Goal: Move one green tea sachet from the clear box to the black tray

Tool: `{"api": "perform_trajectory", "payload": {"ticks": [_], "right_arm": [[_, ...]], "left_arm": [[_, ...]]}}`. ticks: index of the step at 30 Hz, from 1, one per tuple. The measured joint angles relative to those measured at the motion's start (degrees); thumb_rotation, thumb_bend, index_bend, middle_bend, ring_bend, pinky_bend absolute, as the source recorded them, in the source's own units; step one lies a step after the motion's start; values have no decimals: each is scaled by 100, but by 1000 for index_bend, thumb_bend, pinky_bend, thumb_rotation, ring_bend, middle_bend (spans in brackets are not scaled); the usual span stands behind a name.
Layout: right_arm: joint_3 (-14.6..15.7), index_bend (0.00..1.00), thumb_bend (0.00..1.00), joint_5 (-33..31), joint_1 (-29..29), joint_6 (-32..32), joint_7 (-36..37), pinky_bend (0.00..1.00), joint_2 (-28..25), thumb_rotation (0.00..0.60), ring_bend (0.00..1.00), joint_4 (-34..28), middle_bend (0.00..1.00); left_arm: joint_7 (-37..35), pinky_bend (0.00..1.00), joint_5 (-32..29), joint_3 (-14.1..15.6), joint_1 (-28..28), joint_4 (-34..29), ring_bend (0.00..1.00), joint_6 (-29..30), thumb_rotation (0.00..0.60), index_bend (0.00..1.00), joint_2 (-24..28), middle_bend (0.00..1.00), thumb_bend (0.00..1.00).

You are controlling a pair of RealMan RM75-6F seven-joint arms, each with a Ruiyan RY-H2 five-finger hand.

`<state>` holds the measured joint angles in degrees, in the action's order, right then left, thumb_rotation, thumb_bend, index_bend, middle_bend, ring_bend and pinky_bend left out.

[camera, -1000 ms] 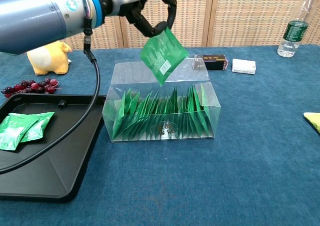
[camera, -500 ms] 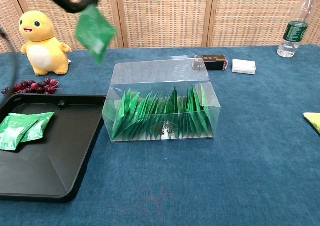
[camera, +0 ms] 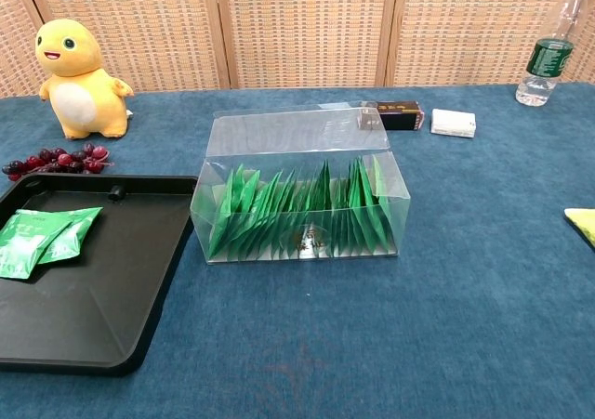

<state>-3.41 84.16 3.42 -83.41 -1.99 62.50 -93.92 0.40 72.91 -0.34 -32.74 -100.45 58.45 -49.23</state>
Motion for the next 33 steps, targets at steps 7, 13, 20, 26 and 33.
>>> {"api": "perform_trajectory", "payload": {"ticks": [7, 13, 20, 26, 33], "right_arm": [[18, 10, 0, 5, 22, 43, -79, 0, 39, 600, 0, 1, 0], [13, 10, 0, 3, 24, 34, -95, 0, 41, 600, 0, -10, 0], [15, 10, 0, 14, 2, -7, -38, 0, 17, 600, 0, -5, 0], [22, 10, 0, 53, -8, -34, 18, 0, -5, 600, 0, 1, 0], [33, 10, 0, 87, -13, -52, 31, 0, -9, 600, 0, 9, 0]], "left_arm": [[-969, 0, 131, 137, 244, 904, 0, -321, 600, 0, -518, 0, 251], [-1527, 0, 615, 41, 431, 1200, 0, 105, 600, 0, -900, 0, 246], [-1542, 0, 834, -157, 783, 1151, 0, 1162, 600, 0, -1083, 0, 246], [-761, 0, 813, -221, 1395, 710, 0, 2180, 600, 0, -1153, 0, 207], [164, 0, 709, -180, 1930, 362, 0, 2824, 600, 0, -1232, 0, 143]]}}
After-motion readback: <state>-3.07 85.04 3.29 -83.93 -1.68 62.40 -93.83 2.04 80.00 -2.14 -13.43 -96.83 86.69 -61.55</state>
